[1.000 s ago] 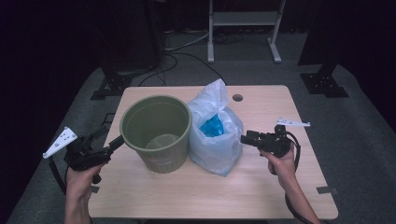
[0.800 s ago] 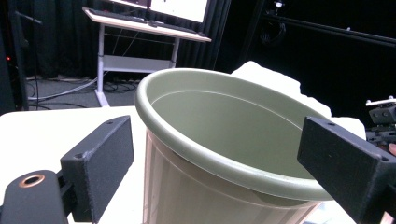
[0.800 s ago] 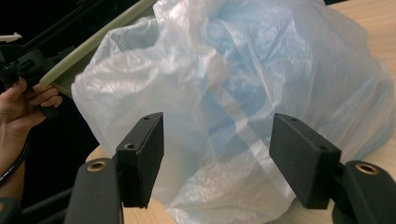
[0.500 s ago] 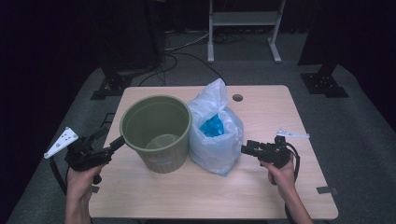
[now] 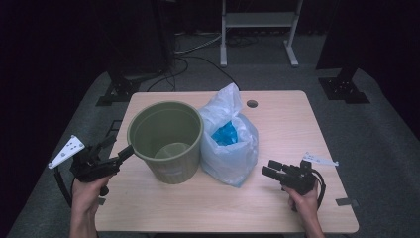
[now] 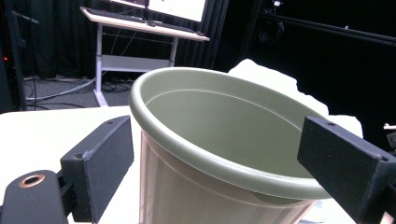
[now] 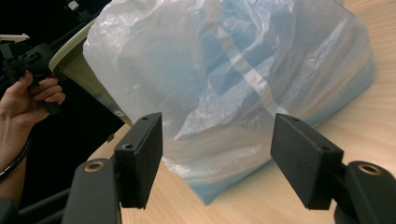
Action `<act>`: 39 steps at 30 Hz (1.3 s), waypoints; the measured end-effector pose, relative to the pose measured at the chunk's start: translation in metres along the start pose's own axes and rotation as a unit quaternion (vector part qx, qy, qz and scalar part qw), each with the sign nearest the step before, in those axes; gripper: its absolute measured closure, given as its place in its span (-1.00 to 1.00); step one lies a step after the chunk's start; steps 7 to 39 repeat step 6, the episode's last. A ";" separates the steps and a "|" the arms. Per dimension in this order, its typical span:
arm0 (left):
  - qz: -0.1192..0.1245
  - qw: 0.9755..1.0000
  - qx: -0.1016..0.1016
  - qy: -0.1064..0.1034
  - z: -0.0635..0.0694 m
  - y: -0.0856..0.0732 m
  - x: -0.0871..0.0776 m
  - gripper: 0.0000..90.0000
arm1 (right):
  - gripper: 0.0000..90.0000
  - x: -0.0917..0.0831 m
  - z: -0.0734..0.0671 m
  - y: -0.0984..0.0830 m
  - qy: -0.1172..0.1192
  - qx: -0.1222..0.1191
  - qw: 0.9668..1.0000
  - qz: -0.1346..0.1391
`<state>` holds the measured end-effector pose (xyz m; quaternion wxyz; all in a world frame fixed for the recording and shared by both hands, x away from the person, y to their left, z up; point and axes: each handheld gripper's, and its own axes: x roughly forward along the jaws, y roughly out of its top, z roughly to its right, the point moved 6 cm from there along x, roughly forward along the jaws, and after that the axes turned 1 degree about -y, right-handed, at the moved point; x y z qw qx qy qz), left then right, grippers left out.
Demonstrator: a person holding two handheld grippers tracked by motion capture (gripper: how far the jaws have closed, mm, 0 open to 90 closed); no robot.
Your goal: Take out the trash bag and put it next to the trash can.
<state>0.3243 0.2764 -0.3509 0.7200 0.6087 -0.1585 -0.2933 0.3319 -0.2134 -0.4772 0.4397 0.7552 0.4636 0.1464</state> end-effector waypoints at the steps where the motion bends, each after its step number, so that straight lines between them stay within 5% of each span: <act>1: -0.001 1.000 0.000 0.000 0.000 0.000 0.000 -0.79 | -0.28 -0.001 0.000 -0.002 -0.002 -0.002 1.000 0.002; 6: -0.003 1.000 0.003 -0.002 0.002 -0.001 0.001 -0.79 | -0.30 -0.008 0.002 -0.010 -0.002 0.006 1.000 0.018; 39: -0.003 1.000 0.003 -0.002 0.002 -0.001 0.001 -0.79 | -0.30 -0.008 0.002 -0.010 -0.002 0.006 1.000 0.018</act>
